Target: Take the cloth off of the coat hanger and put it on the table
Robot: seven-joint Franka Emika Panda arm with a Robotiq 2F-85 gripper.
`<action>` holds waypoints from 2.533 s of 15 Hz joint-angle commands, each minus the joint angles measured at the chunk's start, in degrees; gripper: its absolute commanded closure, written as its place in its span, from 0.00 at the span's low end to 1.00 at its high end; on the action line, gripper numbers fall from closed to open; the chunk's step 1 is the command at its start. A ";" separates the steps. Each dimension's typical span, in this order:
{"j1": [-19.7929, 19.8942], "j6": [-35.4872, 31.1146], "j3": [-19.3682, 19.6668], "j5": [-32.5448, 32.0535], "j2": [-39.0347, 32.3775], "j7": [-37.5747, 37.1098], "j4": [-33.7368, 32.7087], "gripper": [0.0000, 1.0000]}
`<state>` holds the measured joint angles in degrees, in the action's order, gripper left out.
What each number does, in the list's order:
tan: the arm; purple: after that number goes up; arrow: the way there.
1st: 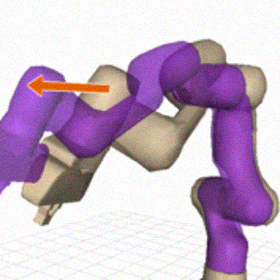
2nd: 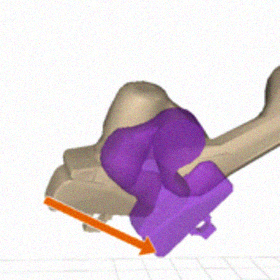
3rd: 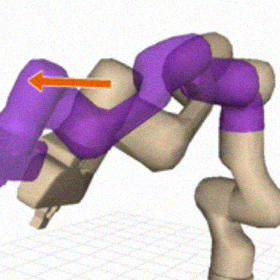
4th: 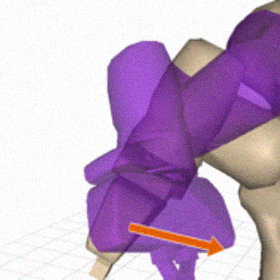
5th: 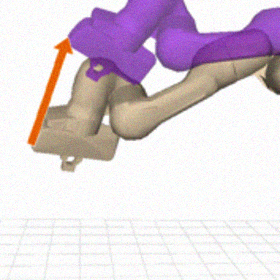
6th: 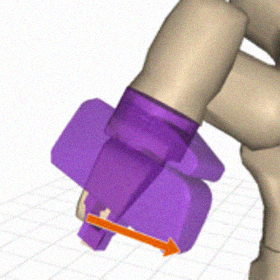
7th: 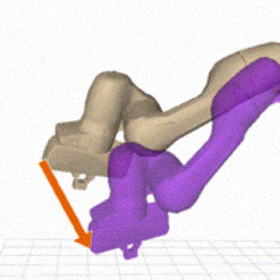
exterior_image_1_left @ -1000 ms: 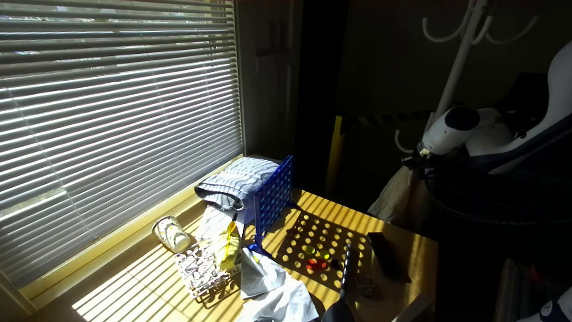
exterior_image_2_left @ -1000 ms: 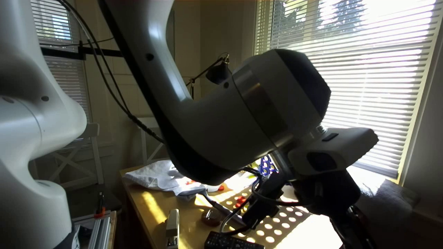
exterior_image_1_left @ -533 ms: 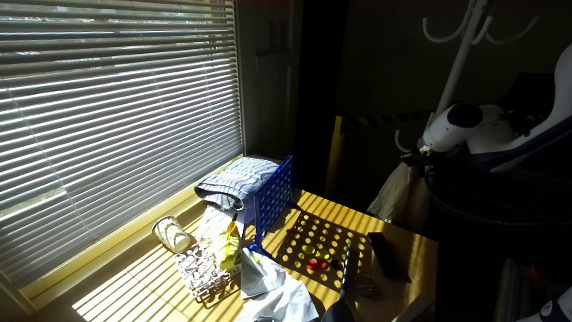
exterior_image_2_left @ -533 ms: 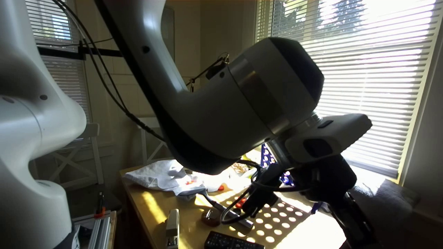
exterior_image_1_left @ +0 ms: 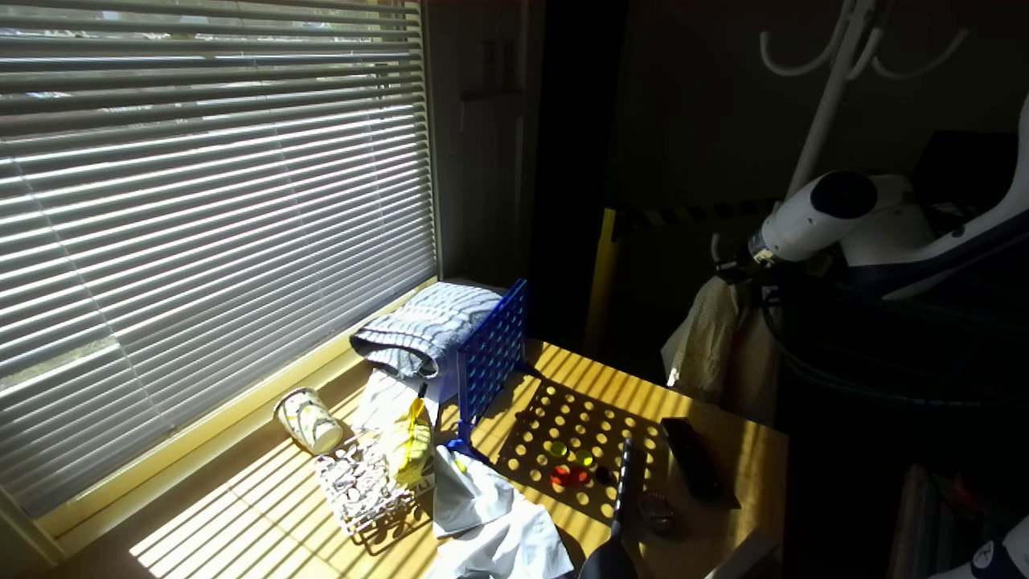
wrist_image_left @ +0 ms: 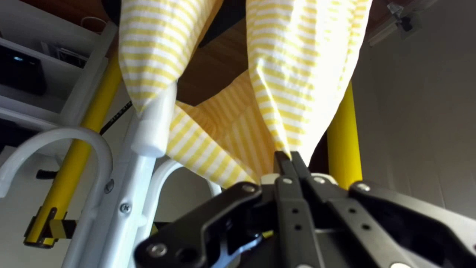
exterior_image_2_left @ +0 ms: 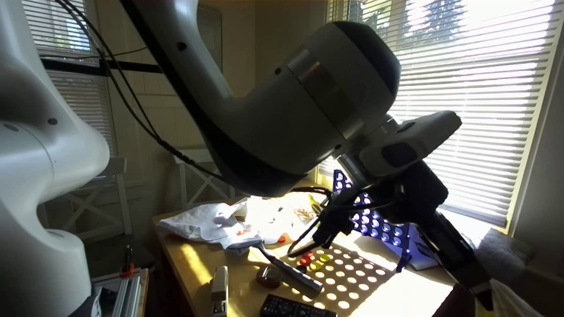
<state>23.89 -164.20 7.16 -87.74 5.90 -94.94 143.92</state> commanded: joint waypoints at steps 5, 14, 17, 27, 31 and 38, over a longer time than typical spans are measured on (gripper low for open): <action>-0.51 0.86 -1.30 0.15 8.11 3.34 1.75 1.00; -2.13 -1.53 -2.20 4.49 10.88 11.10 2.11 1.00; -3.66 -1.71 -2.61 7.63 11.87 15.44 1.80 1.00; -11.33 -3.51 -3.50 18.40 10.04 27.05 -2.29 1.00; -14.76 -4.59 -3.00 23.11 8.28 31.54 -4.48 1.00; -20.58 -9.66 -1.56 34.36 2.95 41.41 -6.98 1.00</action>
<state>5.83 -170.66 3.93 -58.75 12.70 -58.68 139.20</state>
